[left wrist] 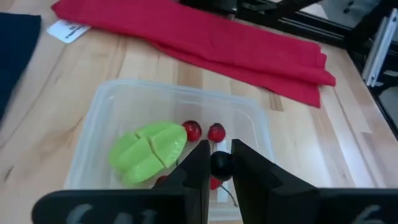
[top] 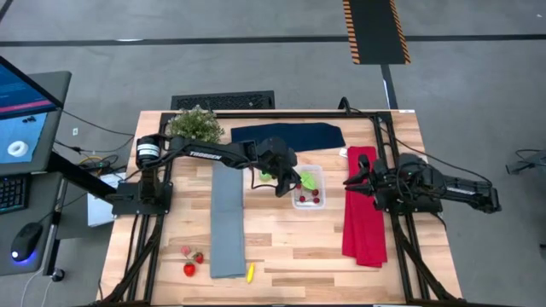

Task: Pick and placing Produce into tupperware
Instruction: Put the blueberry into the transparent bin

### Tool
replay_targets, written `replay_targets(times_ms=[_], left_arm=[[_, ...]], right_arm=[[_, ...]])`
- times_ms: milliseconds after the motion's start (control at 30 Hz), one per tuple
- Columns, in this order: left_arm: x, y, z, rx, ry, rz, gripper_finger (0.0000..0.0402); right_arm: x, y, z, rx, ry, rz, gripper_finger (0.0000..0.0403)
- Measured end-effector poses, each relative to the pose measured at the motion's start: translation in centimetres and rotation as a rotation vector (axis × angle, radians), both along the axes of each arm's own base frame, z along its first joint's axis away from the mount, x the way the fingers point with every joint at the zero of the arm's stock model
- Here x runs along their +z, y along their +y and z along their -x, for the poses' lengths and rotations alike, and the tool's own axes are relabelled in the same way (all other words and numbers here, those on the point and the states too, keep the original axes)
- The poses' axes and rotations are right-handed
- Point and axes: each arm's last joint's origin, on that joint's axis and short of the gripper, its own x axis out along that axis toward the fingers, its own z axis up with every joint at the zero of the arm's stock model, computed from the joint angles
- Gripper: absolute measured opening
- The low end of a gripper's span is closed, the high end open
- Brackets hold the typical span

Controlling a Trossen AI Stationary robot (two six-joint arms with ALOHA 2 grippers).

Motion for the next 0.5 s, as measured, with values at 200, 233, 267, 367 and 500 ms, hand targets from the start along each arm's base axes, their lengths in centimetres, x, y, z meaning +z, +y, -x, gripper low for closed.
replay_targets(times_ms=[200,233,267,367,500], left_arm=[[-1.8,-0.1,-0.6,-0.006,0.043,0.034,0.0049],[-2.6,-0.1,-0.6,-0.010,0.075,0.047,0.0054],[-3.0,-0.1,-1.0,-0.006,0.080,0.054,0.0059],[-2.8,0.0,-2.5,-0.002,0.046,0.065,0.0081],[-2.9,-0.3,-3.4,-0.018,0.057,0.070,0.0127]], right_arm=[[-0.1,0.0,0.0,0.000,0.005,-0.001,0.0107],[-0.1,0.0,0.0,0.000,0.005,-0.001,0.0107],[-0.1,0.0,0.0,0.000,0.006,-0.001,0.0107],[-0.1,0.0,0.0,0.000,0.012,-0.003,0.0107],[-0.3,0.0,0.0,0.000,0.028,-0.006,0.0107]])
